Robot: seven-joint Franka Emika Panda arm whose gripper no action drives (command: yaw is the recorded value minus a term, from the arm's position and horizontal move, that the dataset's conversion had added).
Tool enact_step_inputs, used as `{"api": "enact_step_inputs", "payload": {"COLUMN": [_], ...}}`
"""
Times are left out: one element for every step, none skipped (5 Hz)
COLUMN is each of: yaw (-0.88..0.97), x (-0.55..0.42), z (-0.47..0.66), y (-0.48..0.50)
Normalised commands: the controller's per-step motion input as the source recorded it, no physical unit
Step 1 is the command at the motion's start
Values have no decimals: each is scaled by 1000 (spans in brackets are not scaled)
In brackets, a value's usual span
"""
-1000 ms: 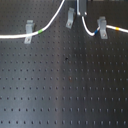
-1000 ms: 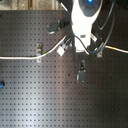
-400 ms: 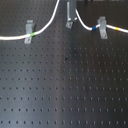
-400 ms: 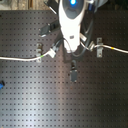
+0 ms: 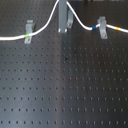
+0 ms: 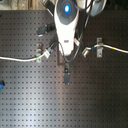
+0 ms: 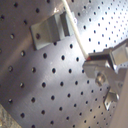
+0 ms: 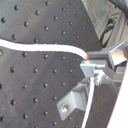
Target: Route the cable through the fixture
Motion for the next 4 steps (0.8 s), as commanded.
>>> {"api": "enact_step_inputs", "payload": {"yaw": [-148,-405,-391,-457], "x": [7,15,25,-17], "z": [274,87,145,217], "y": [-42,-217,-135,-56]}}
